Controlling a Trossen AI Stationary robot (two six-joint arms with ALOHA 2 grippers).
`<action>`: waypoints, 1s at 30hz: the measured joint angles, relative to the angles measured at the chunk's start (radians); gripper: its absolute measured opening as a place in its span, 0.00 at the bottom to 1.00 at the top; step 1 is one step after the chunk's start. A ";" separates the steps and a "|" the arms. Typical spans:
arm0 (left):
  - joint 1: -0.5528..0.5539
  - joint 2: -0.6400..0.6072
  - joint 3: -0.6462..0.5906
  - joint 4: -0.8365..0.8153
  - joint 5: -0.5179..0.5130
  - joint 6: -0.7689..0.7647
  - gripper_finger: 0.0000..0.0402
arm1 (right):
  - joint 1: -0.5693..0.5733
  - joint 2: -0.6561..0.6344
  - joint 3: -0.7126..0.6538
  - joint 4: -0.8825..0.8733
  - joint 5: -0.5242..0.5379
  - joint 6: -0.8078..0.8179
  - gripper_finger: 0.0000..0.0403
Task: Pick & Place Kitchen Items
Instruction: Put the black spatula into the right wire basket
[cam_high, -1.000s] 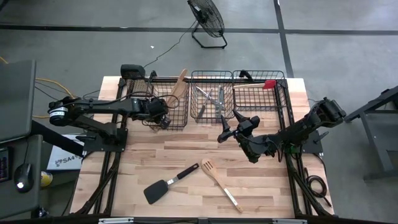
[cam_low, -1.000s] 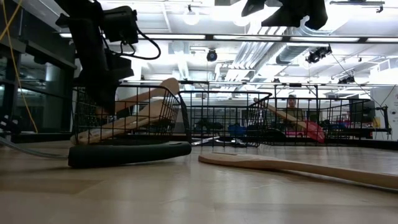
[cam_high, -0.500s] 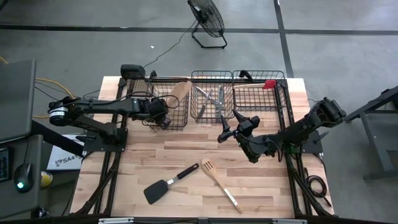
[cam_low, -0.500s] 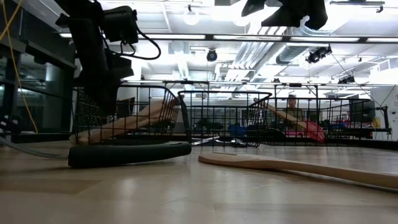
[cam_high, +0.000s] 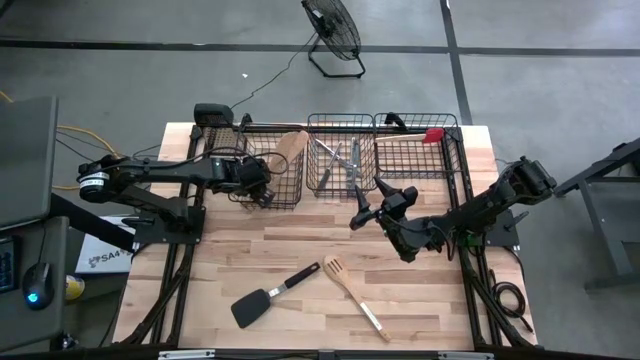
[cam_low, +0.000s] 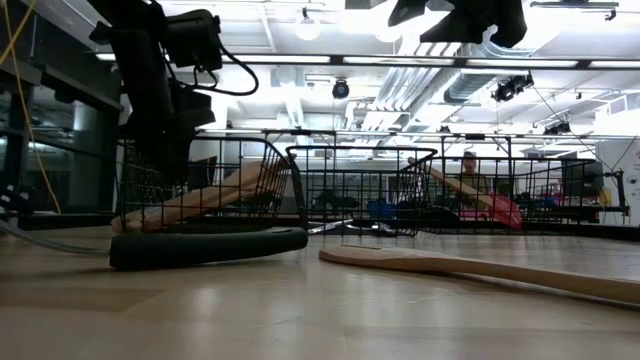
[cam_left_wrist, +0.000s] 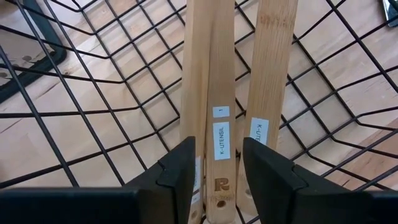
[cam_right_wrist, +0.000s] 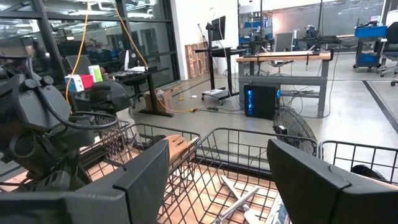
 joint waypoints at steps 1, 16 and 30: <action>0.000 0.000 0.000 0.000 -0.001 0.002 0.33 | 0.002 0.000 0.000 0.000 0.000 0.000 0.65; -0.002 -0.022 0.002 0.008 -0.054 0.026 0.33 | 0.011 0.000 0.000 -0.001 0.008 -0.004 0.65; -0.002 -0.096 0.002 0.019 -0.070 0.056 0.33 | 0.010 0.000 0.000 -0.002 0.007 -0.001 0.65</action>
